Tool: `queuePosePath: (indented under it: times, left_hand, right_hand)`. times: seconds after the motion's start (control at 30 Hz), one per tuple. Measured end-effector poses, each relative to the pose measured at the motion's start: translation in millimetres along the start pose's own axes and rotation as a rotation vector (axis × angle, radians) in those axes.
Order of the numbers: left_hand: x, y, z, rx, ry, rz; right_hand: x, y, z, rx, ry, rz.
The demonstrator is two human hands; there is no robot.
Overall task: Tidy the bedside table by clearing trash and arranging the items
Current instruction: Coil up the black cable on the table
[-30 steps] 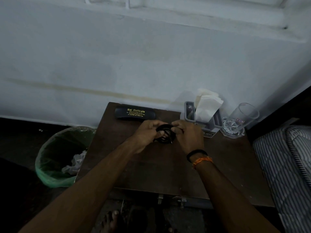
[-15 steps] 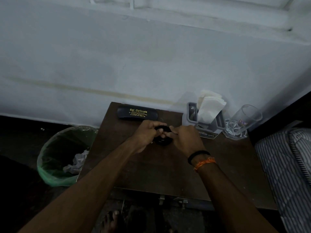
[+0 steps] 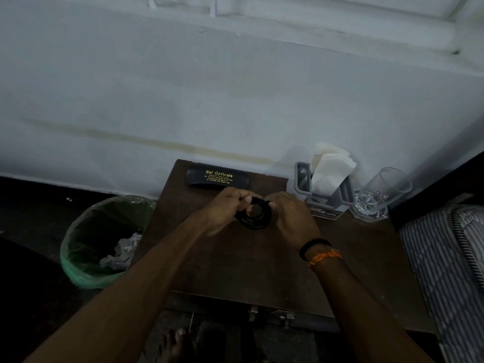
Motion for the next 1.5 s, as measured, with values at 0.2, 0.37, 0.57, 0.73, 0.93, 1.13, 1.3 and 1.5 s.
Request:
queuePosePath:
  times: [0.2, 0.37, 0.57, 0.73, 0.93, 1.13, 1.3, 1.5]
  left_hand:
    - [2, -5, -1, 0.006, 0.014, -0.199]
    - [2, -1, -1, 0.003, -0.007, -0.25]
    - [3, 3, -2, 0.004, -0.038, -0.214]
    - [7, 6, -8, -0.036, 0.017, -0.108]
    - [7, 9, -10, -0.061, 0.028, -0.193]
    - [11, 9, -5, 0.077, 0.102, -0.216]
    - [7, 18, -3, 0.127, 0.121, -0.131]
    - [10, 14, -5, 0.151, 0.235, -0.003]
  right_hand:
    - [2, 2, -1, 0.222, 0.092, 0.048]
    - [-2, -6, 0, 0.337, 0.05, -0.113]
    - [-13, -8, -6, 0.243, -0.051, -0.329]
    - [-8, -17, -10, 0.25, 0.062, -0.365]
    - [-6, -6, -6, 0.263, 0.06, -0.08]
    - [-6, 7, -9, 0.167, 0.433, 0.883]
    - [-4, 14, -9, 0.096, 0.431, 0.778]
    - [3, 14, -10, 0.177, 0.508, 0.854]
Point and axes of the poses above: each hand's wrist, its own z-axis towards the middle knuckle, its own y-axis out of the palm, x = y × z, the point moved 5 cm from there along z, towards the middle knuckle, and after that the axes turned 10 degrees about -y, right-handed, at the moved point
